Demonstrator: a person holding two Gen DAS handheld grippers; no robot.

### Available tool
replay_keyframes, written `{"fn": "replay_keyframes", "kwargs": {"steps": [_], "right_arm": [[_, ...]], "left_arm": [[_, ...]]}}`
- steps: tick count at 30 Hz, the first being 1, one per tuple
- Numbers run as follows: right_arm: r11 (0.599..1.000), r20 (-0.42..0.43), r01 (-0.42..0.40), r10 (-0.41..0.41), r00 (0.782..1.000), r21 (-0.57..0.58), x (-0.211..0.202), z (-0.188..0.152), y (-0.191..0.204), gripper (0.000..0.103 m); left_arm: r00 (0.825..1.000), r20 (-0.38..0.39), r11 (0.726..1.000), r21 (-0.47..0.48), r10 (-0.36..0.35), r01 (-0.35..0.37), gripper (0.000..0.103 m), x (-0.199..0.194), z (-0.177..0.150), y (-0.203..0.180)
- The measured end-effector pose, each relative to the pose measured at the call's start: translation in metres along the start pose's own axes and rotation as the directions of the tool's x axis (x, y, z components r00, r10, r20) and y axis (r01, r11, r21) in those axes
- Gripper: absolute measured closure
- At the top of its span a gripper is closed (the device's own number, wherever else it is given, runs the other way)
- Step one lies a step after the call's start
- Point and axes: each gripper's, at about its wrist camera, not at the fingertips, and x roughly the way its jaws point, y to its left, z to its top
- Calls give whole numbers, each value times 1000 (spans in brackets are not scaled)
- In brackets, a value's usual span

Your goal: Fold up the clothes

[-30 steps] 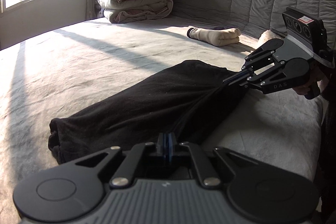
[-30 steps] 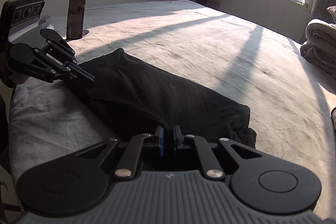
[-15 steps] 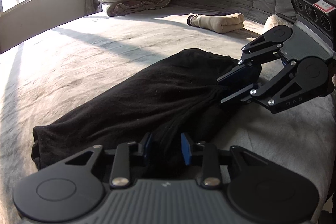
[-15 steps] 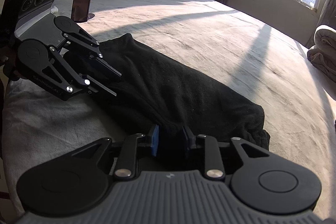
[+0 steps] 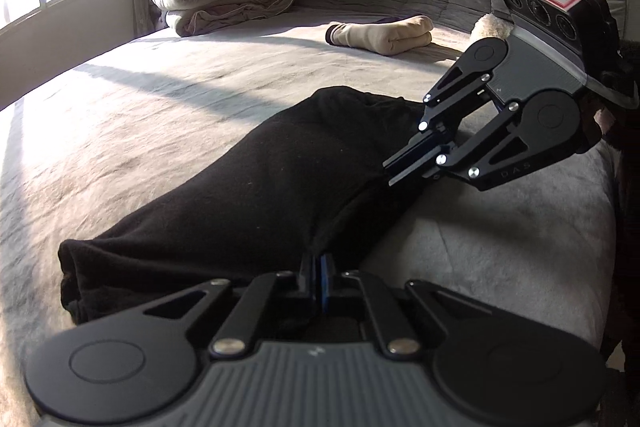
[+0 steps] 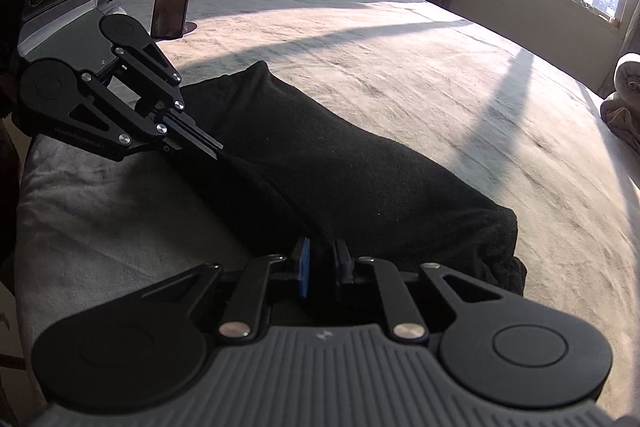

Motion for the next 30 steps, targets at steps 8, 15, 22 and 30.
{"fn": "replay_keyframes", "kwargs": {"steps": [8, 15, 22, 30], "right_arm": [[998, 13, -50, 49, 999, 43, -8, 7, -4, 63], [969, 152, 7, -46, 987, 246, -22, 13, -37, 56], [902, 182, 206, -291, 939, 381, 3, 15, -57, 56], [853, 91, 275, -348, 933, 444, 24, -24, -84, 58]], "left_arm": [[997, 38, 997, -37, -69, 71, 73, -11, 2, 8], [988, 152, 988, -154, 25, -1, 57, -20, 12, 36], [978, 131, 968, -214, 164, -134, 39, -1, -5, 63], [965, 94, 932, -296, 246, -208, 33, 12, -28, 95]]}}
